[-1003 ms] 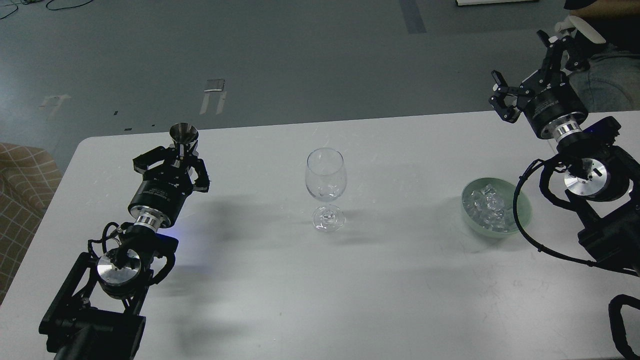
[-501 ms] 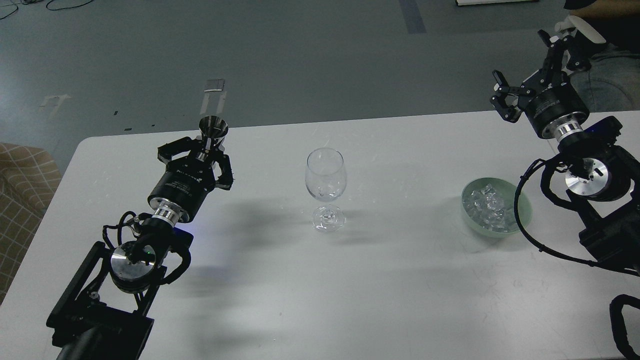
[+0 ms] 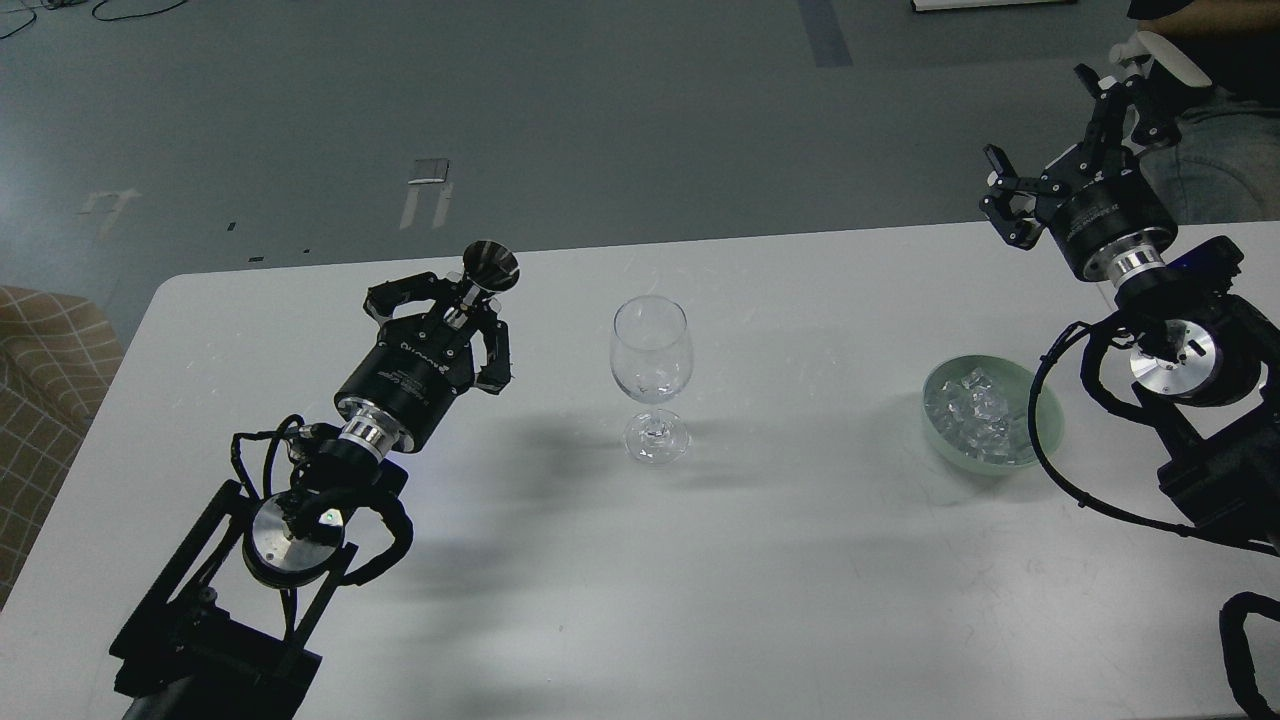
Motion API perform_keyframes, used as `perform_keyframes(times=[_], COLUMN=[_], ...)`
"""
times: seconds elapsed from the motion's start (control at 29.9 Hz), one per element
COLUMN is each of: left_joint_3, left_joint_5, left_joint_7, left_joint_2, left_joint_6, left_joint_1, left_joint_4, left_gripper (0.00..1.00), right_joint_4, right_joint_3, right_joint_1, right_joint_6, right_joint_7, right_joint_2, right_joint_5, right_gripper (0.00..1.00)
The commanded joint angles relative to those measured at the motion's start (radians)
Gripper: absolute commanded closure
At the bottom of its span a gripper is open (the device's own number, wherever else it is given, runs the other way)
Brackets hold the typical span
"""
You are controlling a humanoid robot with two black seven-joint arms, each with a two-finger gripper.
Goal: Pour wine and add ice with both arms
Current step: 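Carry the jigger with the left gripper to the wine glass rim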
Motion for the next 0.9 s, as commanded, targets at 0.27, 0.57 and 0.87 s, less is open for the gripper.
perform_keyframes(times=[0.27,0.57,0.87], left_joint_3=[0.027,0.057,0.093], left_joint_5=[0.014,0.060,0.081], left_joint_7=[0.017,0.019,0.028], left_joint_2=[-0.016,-0.022,-0.022], left_joint_6=[0.043,0.075,0.114], left_joint_1=[-0.020,-0.049,-0.096], left_joint_4=[-0.006,-0.009,-0.021], left_gripper=[0.94,0.95,0.95], right_joint_4=[0.001,0.001,0.001], right_joint_3=[0.002,0.003,0.003], right_joint_1=[-0.001,-0.007,-0.007], right_joint_6=[0.000,0.000,0.001], right_joint_7=[0.000,0.000,0.000], right_joint_2=[0.002,0.000,0.000], right_joint_5=[0.002,0.002,0.002], right_gripper=[0.00,0.00,0.00])
